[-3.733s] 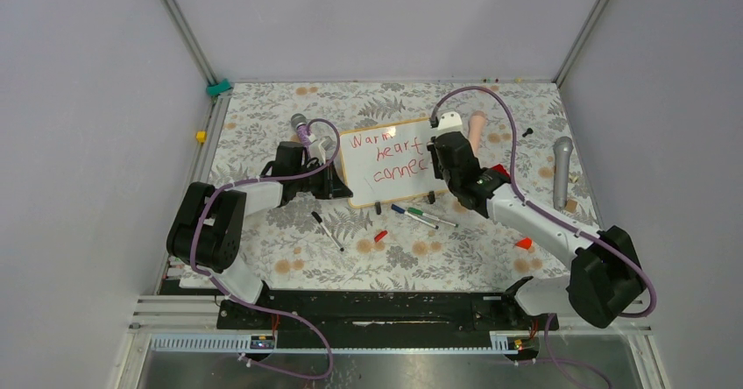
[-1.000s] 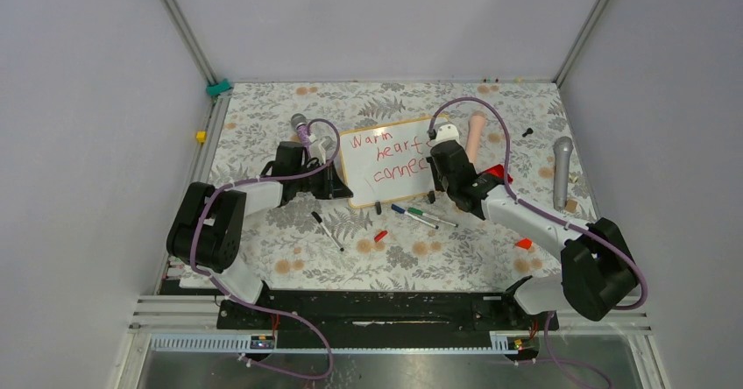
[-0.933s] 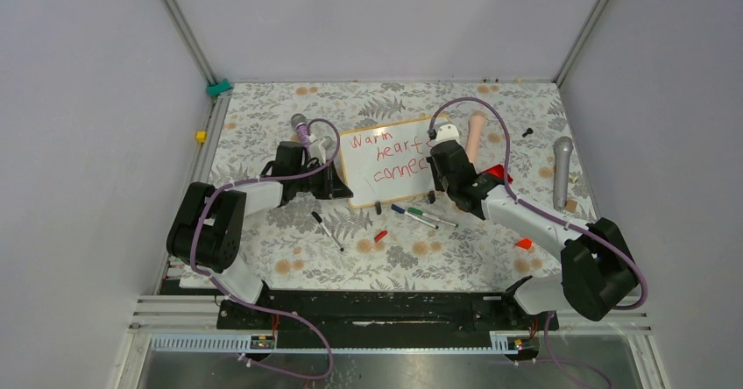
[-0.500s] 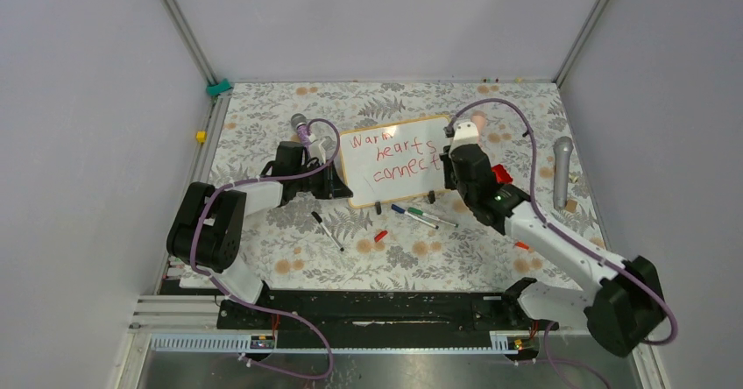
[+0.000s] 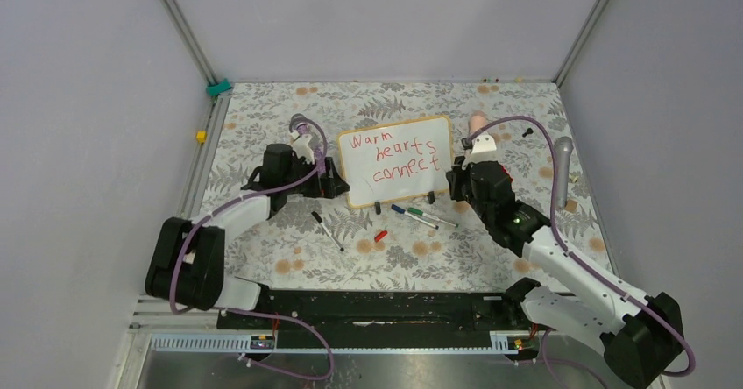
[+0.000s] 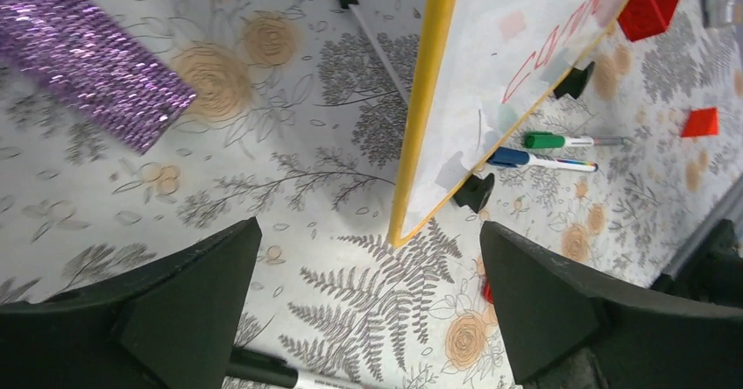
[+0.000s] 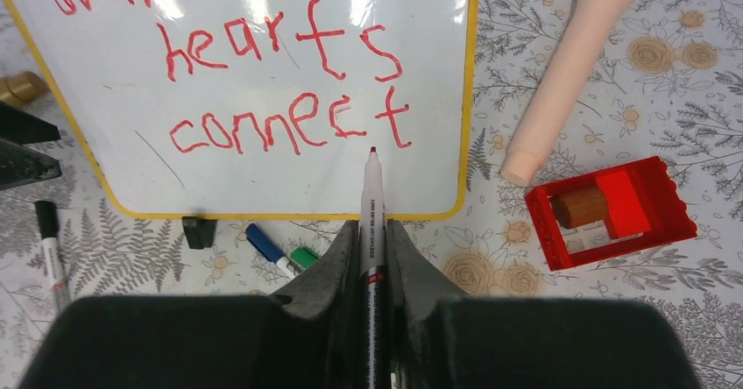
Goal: Write a sentence on the whiteboard
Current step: Pick up the pen cap from the center of the board.
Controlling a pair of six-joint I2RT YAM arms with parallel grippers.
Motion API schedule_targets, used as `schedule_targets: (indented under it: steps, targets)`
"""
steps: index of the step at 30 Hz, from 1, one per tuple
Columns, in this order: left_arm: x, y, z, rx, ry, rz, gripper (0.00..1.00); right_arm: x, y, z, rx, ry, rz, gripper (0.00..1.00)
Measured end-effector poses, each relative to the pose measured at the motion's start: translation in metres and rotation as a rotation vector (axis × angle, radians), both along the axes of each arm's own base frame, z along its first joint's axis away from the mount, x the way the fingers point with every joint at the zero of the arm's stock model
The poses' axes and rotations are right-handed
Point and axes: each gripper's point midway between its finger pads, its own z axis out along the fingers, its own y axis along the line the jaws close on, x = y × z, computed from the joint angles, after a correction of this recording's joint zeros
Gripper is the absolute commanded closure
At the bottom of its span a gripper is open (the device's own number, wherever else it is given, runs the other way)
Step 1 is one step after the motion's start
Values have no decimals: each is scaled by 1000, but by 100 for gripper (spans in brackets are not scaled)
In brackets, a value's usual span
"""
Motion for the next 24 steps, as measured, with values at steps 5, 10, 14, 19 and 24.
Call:
schedule_targets:
  steps: [5,10,14,19,24]
  targets:
    - [-5,23,12,66,-63,113,1,-7,0,7,86,14,-31,100]
    - [-19,49,33,99,-147,258,1,-16,-10,2,126,80,-113,100]
    - [-27,77,64,60,-264,450,1,-22,-16,0,172,127,-184,100]
    - [-39,94,59,-72,-282,627,1,-33,-22,-7,187,178,-223,100]
    - [-48,65,47,-9,-177,512,1,-42,-15,4,223,164,-143,100]
